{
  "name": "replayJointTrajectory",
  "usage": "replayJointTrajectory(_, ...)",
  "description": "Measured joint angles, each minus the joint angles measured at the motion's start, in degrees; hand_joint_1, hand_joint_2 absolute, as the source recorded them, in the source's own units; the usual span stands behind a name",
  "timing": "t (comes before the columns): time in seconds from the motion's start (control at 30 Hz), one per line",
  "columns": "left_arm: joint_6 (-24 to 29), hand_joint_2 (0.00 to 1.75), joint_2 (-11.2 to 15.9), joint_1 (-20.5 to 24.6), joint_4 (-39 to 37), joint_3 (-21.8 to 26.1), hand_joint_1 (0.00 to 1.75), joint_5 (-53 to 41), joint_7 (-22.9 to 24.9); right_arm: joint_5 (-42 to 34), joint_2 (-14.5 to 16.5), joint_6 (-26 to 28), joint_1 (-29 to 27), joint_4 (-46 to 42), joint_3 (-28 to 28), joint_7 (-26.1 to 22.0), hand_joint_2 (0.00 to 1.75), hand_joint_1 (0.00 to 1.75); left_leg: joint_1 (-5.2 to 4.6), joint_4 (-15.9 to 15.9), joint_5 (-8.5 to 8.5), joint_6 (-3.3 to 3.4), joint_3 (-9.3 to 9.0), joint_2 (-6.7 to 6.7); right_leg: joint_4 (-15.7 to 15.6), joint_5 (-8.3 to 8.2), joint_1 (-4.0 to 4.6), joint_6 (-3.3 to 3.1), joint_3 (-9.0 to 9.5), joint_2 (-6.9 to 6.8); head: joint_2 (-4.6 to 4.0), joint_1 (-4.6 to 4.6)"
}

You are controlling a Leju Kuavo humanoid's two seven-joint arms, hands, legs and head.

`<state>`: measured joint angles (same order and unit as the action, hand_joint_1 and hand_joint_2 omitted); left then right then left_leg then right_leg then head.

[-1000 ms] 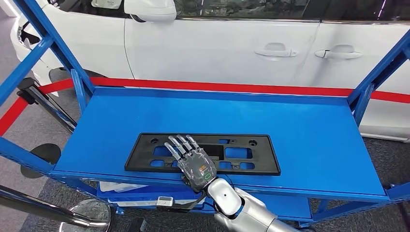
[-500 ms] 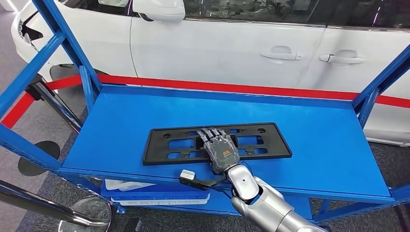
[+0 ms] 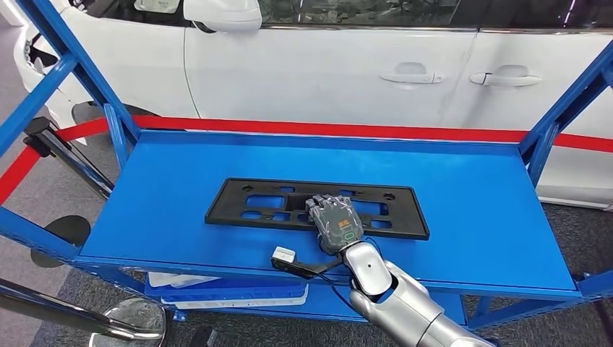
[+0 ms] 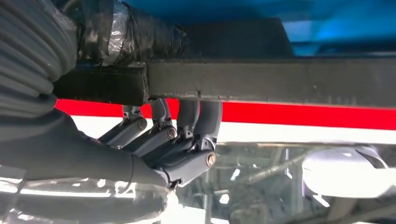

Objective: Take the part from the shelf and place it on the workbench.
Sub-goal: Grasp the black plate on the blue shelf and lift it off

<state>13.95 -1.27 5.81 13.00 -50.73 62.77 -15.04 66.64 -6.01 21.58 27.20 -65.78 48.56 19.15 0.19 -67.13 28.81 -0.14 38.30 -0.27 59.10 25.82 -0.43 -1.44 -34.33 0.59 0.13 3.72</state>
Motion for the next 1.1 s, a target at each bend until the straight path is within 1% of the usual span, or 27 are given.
replayJointTrajectory(0.03,0.02,0.00,0.03,0.07,0.00,0.00,0.00,-0.01,0.00,0.04,-0.06,-0.12,0.03,-0.18,-0.04,0.00,1.75,1.75,-0.13,3.94,-1.51,0.26,-1.87,-0.02,0.01,0.04,0.09,0.09,0.01,0.06,0.00,-0.01)
replayJointTrajectory(0.07,0.06,0.00,0.05,0.14,0.00,-0.01,0.00,-0.01,-0.01,0.07,-0.11,-0.27,0.06,-0.36,-0.08,0.01,1.75,1.75,-0.26,6.87,-2.40,0.52,-3.21,-0.05,0.00,0.04,0.14,0.24,-0.06,0.11,0.00,-0.03)
replayJointTrajectory(0.1,0.12,0.00,0.08,0.19,0.00,-0.02,0.00,-0.02,-0.01,0.09,-0.16,-0.49,0.08,-0.53,-0.11,0.01,1.75,1.75,-0.41,8.64,-2.71,0.77,-3.99,-0.08,-0.02,0.02,0.19,0.42,-0.15,0.13,0.00,-0.04)
replayJointTrajectory(0.17,0.28,0.00,0.11,0.18,0.00,-0.05,0.00,-0.05,-0.01,0.03,-0.25,-0.86,0.10,-0.78,-0.19,0.01,1.75,1.75,-0.47,9.19,-2.71,1.19,-4.13,-0.12,-0.19,-0.12,0.22,0.93,-0.25,0.14,0.00,-0.06)
replayJointTrajectory(0.23,0.44,0.00,0.15,0.14,-0.01,-0.07,0.00,-0.15,0.04,-0.13,-0.39,-0.92,0.07,-1.05,-0.30,-0.03,1.75,1.75,-0.18,9.88,-3.09,1.81,-4.46,-0.03,0.72,0.61,0.23,1.52,-0.63,0.06,0.00,-0.12)
replayJointTrajectory(0.27,0.55,0.00,0.17,0.19,-0.01,-0.07,0.00,-0.26,0.10,-0.21,-0.47,-0.84,0.09,-1.18,-0.38,-0.08,1.75,1.75,-0.03,10.24,-3.28,2.15,-4.65,0.03,2.57,1.77,0.25,1.77,-1.44,0.00,0.00,-0.17)
replayJointTrajectory(0.33,0.83,0.00,0.19,0.29,0.00,-0.11,0.00,-0.59,0.32,-0.26,-0.61,-0.59,0.06,-1.31,-0.49,-0.20,1.75,1.75,-0.01,10.41,-3.35,2.53,-4.81,0.08,9.41,5.16,0.18,2.09,-4.59,-0.10,0.00,-0.28)
replayJointTrajectory(0.37,1.05,0.00,0.19,0.32,0.01,-0.19,0.00,-0.72,0.40,-0.26,-0.66,-0.44,0.01,-1.33,-0.51,-0.26,1.75,1.75,-0.02,10.34,-3.31,2.62,-4.80,0.09,13.00,6.53,0.13,2.20,-6.34,-0.10,0.00,-0.30)
replayJointTrajectory(0.4,1.27,0.00,0.19,0.30,0.01,-0.28,0.00,-0.80,0.42,-0.28,-0.72,-0.31,-0.04,-1.35,-0.51,-0.34,1.75,1.75,-0.03,10.24,-3.25,2.62,-4.79,0.08,15.28,7.03,0.05,2.29,-7.50,-0.11,0.00,-0.29)
replayJointTrajectory(0.43,1.54,0.00,0.19,0.26,0.01,-0.38,0.00,-0.84,0.28,-0.40,-0.79,-0.18,-0.07,-1.38,-0.53,-0.48,1.75,1.75,-0.02,10.13,-3.16,2.58,-4.81,0.06,15.37,6.37,-0.05,2.35,-7.63,-0.12,0.00,-0.30)
replayJointTrajectory(0.47,1.98,0.00,0.19,0.23,0.01,-0.45,0.00,-0.87,0.03,-0.79,-0.88,0.05,-0.08,-1.48,-0.58,-0.75,1.75,1.75,0.00,9.96,-3.03,2.51,-4.85,0.03,13.41,4.84,-0.17,2.38,-6.74,-0.14,0.00,-0.30)
replayJointTrajectory(0.5,2.60,0.00,0.19,0.22,0.01,-0.49,0.00,-0.94,-0.35,-1.51,-0.97,0.51,-0.07,-1.67,-0.70,-1.24,1.75,1.75,0.03,9.72,-2.84,2.36,-4.88,-0.03,9.87,2.78,-0.31,2.39,-5.02,-0.16,0.00,-0.30)
replayJointTrajectory(0.53,3.47,0.00,0.19,0.23,0.00,-0.52,0.00,-1.07,-0.84,-2.68,-1.03,1.54,-0.06,-1.91,-0.89,-2.03,1.75,1.75,-0.01,9.42,-2.60,2.15,-4.83,-0.08,6.20,1.32,-0.38,2.36,-3.22,-0.18,0.00,-0.31)
replayJointTrajectory(0.57,4.52,0.00,0.19,0.27,-0.01,-0.57,0.00,-1.30,-1.43,-4.02,-1.07,3.10,-0.05,-2.28,-1.10,-3.01,1.75,1.75,-0.09,9.03,-2.37,1.90,-4.66,-0.12,3.34,0.41,-0.39,2.21,-1.85,-0.14,0.00,-0.27)
replayJointTrajectory(0.6,5.56,0.00,0.20,0.31,-0.01,-0.66,0.00,-1.54,-2.04,-5.26,-1.09,5.03,-0.05,-2.69,-1.29,-4.05,1.75,1.75,-0.16,8.74,-2.23,1.62,-4.48,-0.14,1.69,0.14,-0.33,2.00,-1.09,-0.08,0.00,-0.25)
replayJointTrajectory(0.7,8.63,1.31,0.20,0.34,0.01,-1.02,0.00,-2.33,-4.27,-7.20,-1.10,11.62,-0.37,-4.34,-1.89,-6.97,1.75,1.75,-0.19,8.47,-2.06,0.96,-4.20,-0.11,0.91,0.17,-0.12,1.11,-0.88,0.13,0.00,-0.23)
replayJointTrajectory(0.73,9.91,1.75,0.20,0.34,0.01,-1.14,0.00,-2.55,-5.13,-7.22,-1.10,13.62,-0.63,-5.24,-2.25,-7.93,1.75,1.75,-0.14,7.96,-1.59,0.73,-4.02,-0.07,0.80,0.10,-0.16,0.79,-0.80,0.13,0.00,-0.20)
replayJointTrajectory(0.77,11.27,1.75,0.18,0.35,0.01,-1.22,0.00,-2.68,-5.95,-6.98,-1.09,15.26,-0.95,-6.35,-2.68,-8.93,1.75,1.75,-0.09,6.48,-0.56,0.47,-3.42,-0.04,0.68,0.03,-0.23,0.44,-0.72,0.08,0.00,-0.14)
replayJointTrajectory(0.8,12.70,1.75,0.14,0.35,0.01,-1.30,0.00,-2.73,-6.76,-6.55,-1.04,16.48,-1.30,-7.69,-3.20,-10.11,1.75,1.75,-0.01,3.76,1.02,0.21,-2.25,-0.01,0.62,0.00,-0.25,0.17,-0.66,0.03,0.00,-0.09)
replayJointTrajectory(0.83,14.09,1.75,0.08,0.34,0.01,-1.34,0.00,-2.63,-7.52,-6.02,-0.96,17.30,-1.65,-9.04,-3.77,-11.38,1.75,1.75,0.05,0.13,2.81,0.00,-0.71,0.00,0.62,0.01,-0.20,-0.02,-0.64,-0.01,0.00,-0.04)
replayJointTrajectory(0.87,15.20,1.31,0.01,0.31,0.01,-1.36,0.00,-2.48,-8.20,-5.46,-0.81,17.73,-2.06,-10.35,-4.34,-12.75,1.75,1.75,0.09,-3.69,4.37,-0.15,1.03,-0.01,0.62,0.02,-0.13,-0.16,-0.64,-0.02,0.00,-0.03)
replayJointTrajectory(0.9,16.01,0.87,-0.05,0.27,0.01,-1.36,0.00,-2.33,-8.77,-4.95,-0.59,17.90,-2.55,-11.62,-4.92,-13.99,1.75,1.75,0.13,-6.50,5.13,-0.21,2.38,-0.01,0.62,0.04,-0.04,-0.21,-0.61,-0.01,0.00,-0.03)
replayJointTrajectory(0.93,16.58,0.87,-0.10,0.26,0.01,-1.36,0.00,-2.18,-9.27,-4.50,-0.36,17.95,-3.11,-13.01,-5.56,-14.93,1.75,1.75,0.14,-7.35,4.78,-0.16,2.89,-0.01,0.63,0.06,0.03,-0.25,-0.59,0.00,0.00,-0.02)
replayJointTrajectory(0.97,16.93,0.87,-0.12,0.26,0.01,-1.36,0.00,-2.08,-9.72,-4.14,-0.08,17.96,-3.71,-14.56,-6.24,-15.62,1.75,1.75,0.12,-6.02,3.41,0.00,2.40,-0.01,0.63,0.07,0.11,-0.27,-0.55,0.03,0.00,-0.02)
replayJointTrajectory(1.03,17.20,1.75,-0.13,0.31,0.01,-1.36,0.00,-1.97,-10.53,-3.82,0.43,17.96,-4.55,-18.15,-7.75,-16.56,1.75,1.75,-0.02,1.16,-0.49,0.66,-0.75,-0.02,0.63,0.09,0.21,-0.27,-0.46,0.07,0.00,-0.03)
replayJointTrajectory(1.07,17.20,1.75,-0.13,0.36,0.01,-1.36,0.00,-1.99,-10.93,-4.02,0.63,17.96,-4.73,-20.09,-8.57,-17.06,1.75,1.75,-0.17,4.74,-1.75,1.00,-2.43,-0.01,0.65,0.10,0.30,-0.20,-0.51,0.08,0.00,-0.05)
replayJointTrajectory(1.1,17.20,1.75,-0.13,0.41,0.01,-1.37,0.00,-2.08,-11.30,-4.53,0.80,17.96,-4.85,-22.13,-9.36,-17.62,1.75,1.75,-0.34,7.15,-2.32,1.25,-3.56,-0.02,0.65,0.08,0.35,-0.06,-0.60,0.08,0.00,-0.05)
